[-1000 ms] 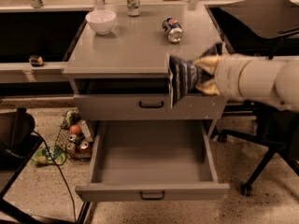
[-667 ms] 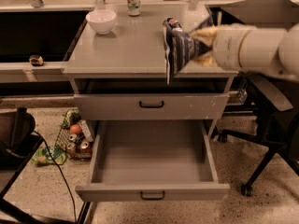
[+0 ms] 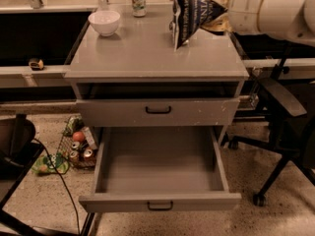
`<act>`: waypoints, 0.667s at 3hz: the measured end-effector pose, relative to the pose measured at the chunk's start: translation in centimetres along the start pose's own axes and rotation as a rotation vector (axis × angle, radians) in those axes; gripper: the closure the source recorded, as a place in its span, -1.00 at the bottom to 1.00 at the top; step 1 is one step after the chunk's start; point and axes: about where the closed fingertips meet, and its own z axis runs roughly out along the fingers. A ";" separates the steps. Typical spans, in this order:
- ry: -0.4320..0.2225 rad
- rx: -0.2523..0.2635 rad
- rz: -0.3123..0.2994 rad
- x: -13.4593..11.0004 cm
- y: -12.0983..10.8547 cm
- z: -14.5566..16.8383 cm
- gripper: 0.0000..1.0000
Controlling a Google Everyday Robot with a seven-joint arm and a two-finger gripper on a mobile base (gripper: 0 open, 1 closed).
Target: Pick blue chip bag from middle drawer and place on counter
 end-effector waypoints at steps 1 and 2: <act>0.001 0.000 0.000 0.0 0.0 0.0 1.00; 0.006 -0.044 0.042 0.5 0.4 1.7 1.00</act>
Offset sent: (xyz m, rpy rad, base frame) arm 0.0707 0.0285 -0.0343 0.0214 0.2898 -0.0600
